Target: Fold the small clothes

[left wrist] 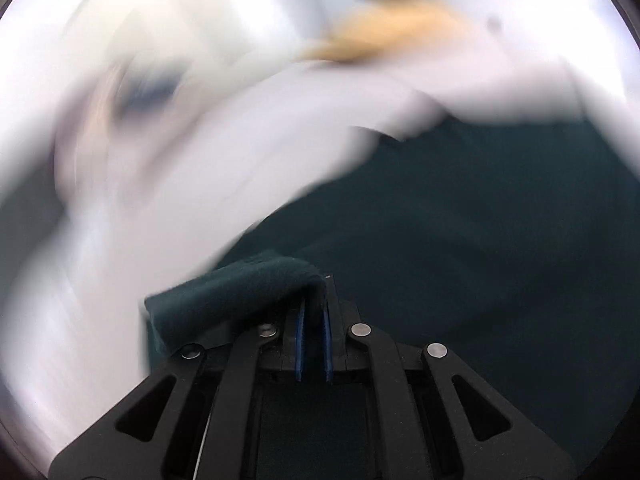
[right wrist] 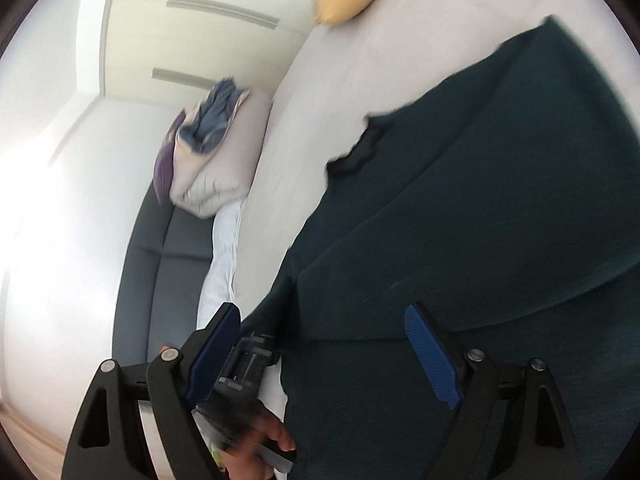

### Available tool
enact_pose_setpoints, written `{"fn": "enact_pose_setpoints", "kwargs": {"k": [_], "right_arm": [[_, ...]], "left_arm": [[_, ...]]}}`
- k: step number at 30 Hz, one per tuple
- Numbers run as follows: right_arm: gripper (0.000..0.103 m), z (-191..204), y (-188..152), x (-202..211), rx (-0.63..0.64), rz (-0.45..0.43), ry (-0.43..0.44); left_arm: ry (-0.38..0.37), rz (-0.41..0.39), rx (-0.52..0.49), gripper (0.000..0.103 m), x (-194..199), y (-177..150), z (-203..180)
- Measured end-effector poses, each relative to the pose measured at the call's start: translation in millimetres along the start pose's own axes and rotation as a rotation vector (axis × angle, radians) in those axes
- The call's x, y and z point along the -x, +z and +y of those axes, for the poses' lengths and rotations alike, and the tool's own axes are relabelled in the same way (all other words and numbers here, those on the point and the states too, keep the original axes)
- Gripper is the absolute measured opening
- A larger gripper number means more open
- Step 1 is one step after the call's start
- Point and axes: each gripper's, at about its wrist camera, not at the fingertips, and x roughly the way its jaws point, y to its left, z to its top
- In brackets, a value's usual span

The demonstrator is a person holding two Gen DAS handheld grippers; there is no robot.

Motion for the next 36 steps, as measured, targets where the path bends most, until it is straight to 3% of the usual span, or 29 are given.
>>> {"fn": "enact_pose_setpoints", "kwargs": {"k": [1, 2, 8, 17, 23, 25, 27, 29, 32, 36], "right_arm": [[0.087, -5, 5, 9, -0.014, -0.020, -0.005], [0.087, -10, 9, 20, -0.027, -0.039, -0.007], [0.087, -24, 23, 25, -0.001, -0.001, -0.075], [0.087, 2, 29, -75, 0.047, 0.227, -0.046], [0.071, 11, 31, -138, 0.034, 0.320, -0.091], [0.058, 11, 32, -150, 0.039, 0.330, -0.108], [0.029, 13, 32, -157, 0.066, 0.335, -0.131], [0.012, 16, 31, -156, 0.109, 0.326, -0.156], [0.010, 18, 34, -144, 0.147, 0.289, -0.185], [0.009, 20, 43, -120, 0.192, 0.234, -0.221]], "left_arm": [[0.021, -0.022, -0.103, 0.006, 1, 0, -22], [0.015, -0.022, -0.127, 0.006, 0, -1, -30], [0.012, -0.002, -0.122, 0.006, -6, -13, -28], [-0.036, -0.050, 0.048, 0.006, -3, -23, -13], [-0.066, -0.094, 0.163, 0.006, 6, -26, 8], [-0.074, -0.094, 0.180, 0.006, 9, -28, 13], [-0.079, -0.091, 0.195, 0.006, 16, -32, 17], [-0.090, -0.088, 0.207, 0.007, 20, -34, 22], [-0.146, -0.079, 0.263, 0.008, 29, -36, 36], [-0.286, -0.122, 0.436, 0.021, 59, -53, 81]]}}
